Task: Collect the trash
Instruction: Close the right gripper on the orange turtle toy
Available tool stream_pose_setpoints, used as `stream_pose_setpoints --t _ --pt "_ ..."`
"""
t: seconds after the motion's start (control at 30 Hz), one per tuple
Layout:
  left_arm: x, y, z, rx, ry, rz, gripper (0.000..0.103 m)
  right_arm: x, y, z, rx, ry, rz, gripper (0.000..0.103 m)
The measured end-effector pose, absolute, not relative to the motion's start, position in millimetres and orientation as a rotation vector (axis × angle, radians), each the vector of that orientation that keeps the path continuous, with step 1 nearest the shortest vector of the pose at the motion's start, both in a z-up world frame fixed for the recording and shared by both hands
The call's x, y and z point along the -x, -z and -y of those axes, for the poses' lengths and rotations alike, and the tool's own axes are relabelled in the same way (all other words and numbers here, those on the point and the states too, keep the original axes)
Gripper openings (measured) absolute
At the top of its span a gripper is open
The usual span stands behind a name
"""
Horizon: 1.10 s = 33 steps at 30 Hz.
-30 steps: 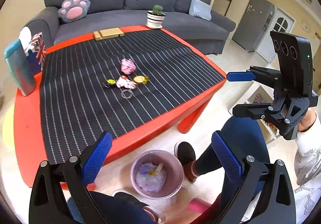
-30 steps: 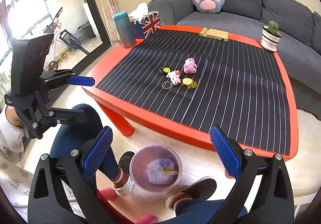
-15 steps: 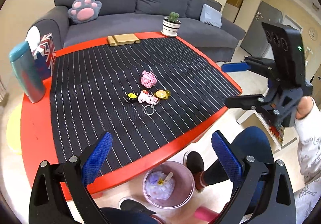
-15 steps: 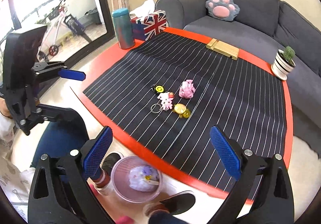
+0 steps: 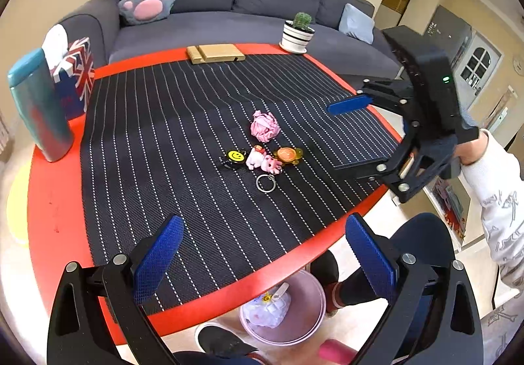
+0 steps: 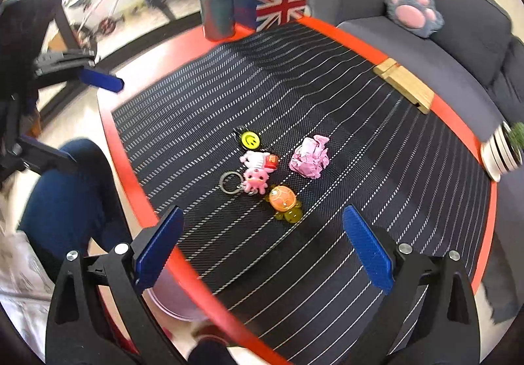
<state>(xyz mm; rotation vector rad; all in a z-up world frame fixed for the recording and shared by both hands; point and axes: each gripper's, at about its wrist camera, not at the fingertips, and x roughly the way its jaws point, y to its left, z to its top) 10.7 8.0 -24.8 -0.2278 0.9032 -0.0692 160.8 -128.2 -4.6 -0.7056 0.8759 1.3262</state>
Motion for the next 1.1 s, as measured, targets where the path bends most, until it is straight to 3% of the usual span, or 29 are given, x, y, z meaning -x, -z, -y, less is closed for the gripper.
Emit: stream_pose_setpoints --t 0.17,0.27,0.77,1.1 --pt "-16 35 -16 0.249 0.061 -0.922 0.095 -173 24 114 0.749 -1.355 -0.899 0.089" --pt "-19 41 -19 0.257 0.06 -0.932 0.095 -177 35 106 0.788 -1.372 -0.906 0.076" --pt "-26 55 -27 0.289 0.053 -0.957 0.095 -180 56 95 0.863 -1.435 -0.884 0.038" --pt "-26 57 -27 0.293 0.055 -0.961 0.095 -176 60 96 0.866 -1.45 -0.869 0.024"
